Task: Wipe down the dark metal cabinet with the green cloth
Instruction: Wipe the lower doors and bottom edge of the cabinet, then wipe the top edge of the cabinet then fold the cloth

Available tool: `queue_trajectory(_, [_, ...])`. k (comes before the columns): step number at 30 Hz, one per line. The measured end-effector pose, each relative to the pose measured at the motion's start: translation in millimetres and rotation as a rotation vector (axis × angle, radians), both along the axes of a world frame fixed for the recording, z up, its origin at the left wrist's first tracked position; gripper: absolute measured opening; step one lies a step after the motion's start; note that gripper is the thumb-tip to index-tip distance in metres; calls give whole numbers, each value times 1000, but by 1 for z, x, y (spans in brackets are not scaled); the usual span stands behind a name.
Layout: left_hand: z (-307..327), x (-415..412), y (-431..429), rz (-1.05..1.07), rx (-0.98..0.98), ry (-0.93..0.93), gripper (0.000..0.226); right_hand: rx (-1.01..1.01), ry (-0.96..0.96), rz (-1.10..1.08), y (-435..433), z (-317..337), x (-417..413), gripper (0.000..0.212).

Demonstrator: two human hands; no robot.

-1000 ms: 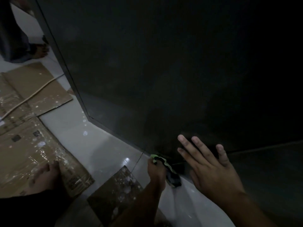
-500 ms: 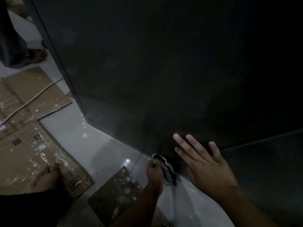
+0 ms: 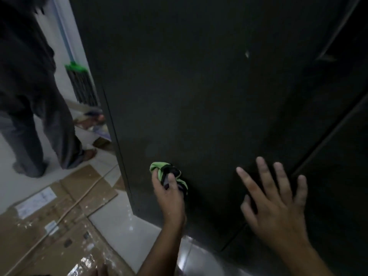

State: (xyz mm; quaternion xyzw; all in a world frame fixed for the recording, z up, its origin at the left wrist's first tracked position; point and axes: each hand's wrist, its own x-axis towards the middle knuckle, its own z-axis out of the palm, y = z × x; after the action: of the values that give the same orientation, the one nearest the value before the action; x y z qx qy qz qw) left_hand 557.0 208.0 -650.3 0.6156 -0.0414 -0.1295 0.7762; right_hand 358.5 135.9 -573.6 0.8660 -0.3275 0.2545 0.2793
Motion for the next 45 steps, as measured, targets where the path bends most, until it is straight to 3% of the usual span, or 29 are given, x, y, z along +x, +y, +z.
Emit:
queue_trajectory(6, [147, 16, 7, -127, 3, -381, 48, 151, -184, -53, 8, 73, -26, 73])
queue_trajectory(14, [303, -1, -1, -355, 21, -932, 58, 177, -452, -16, 6, 206, -47, 80])
queue_trajectory(17, [324, -10, -6, -392, 87, -1160, 64, 126, -460, 19, 9, 244, -55, 80])
queue_trajectory(22, [292, -10, 4, -323, 360, -1322, 60, 44, -423, 25, 27, 288, -66, 75])
queue_trajectory(26, [280, -13, 11, -380, 526, -1299, 59, 78, -359, 47, 28, 312, -74, 72])
queue_trajectory(32, [336, -2, 2, -250, 280, -1250, 73, 113, -312, -85, 13, 339, -103, 76])
queue_trajectory(38, [445, 1, -14, 80, 231, -1159, 53, 97, -261, -142, 0, 369, -121, 85])
queue_trajectory(42, [487, -14, -29, 31, 55, -1098, 52, 160, -226, -160, -6, 386, -120, 88])
queue_trajectory(45, [487, -30, -38, -40, 11, -1154, 53, 201, -244, -147, -10, 383, -115, 89])
